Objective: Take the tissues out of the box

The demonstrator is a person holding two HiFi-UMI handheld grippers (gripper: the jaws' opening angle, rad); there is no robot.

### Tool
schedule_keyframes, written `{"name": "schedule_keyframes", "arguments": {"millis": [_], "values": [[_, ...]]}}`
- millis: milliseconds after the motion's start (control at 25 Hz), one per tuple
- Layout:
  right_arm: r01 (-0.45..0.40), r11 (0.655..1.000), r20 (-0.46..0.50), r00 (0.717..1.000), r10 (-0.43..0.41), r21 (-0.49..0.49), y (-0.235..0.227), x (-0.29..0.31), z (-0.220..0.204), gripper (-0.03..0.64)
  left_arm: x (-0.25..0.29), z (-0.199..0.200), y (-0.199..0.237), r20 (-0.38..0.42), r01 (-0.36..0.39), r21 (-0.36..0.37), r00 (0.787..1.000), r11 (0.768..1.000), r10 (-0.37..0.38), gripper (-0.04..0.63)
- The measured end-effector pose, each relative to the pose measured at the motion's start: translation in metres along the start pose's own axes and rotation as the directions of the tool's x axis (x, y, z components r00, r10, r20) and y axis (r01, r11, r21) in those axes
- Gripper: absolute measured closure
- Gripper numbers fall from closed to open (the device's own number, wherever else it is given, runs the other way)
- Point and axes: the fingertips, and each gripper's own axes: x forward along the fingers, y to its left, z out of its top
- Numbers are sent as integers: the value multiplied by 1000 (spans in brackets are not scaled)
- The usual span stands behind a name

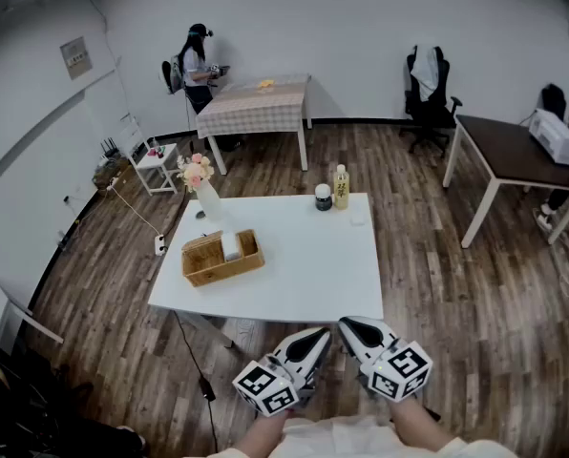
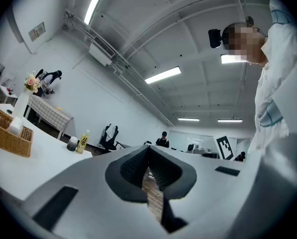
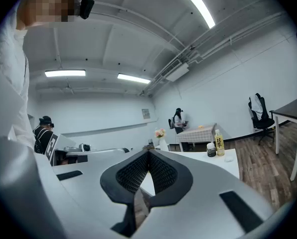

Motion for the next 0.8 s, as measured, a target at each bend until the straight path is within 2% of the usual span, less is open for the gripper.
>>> {"name": "schedule_keyframes", "arguments": {"millis": [600,800], "values": [[-16,1000,-8,1000,16,19,-3,4,3,584,4,-1,4,-2,-17,-1,1000,1000,17,594],[-21,998,50,999,18,57,-11,3,9,581,7,-3,5,-6,-22,0,1000,1000,22,594]]}}
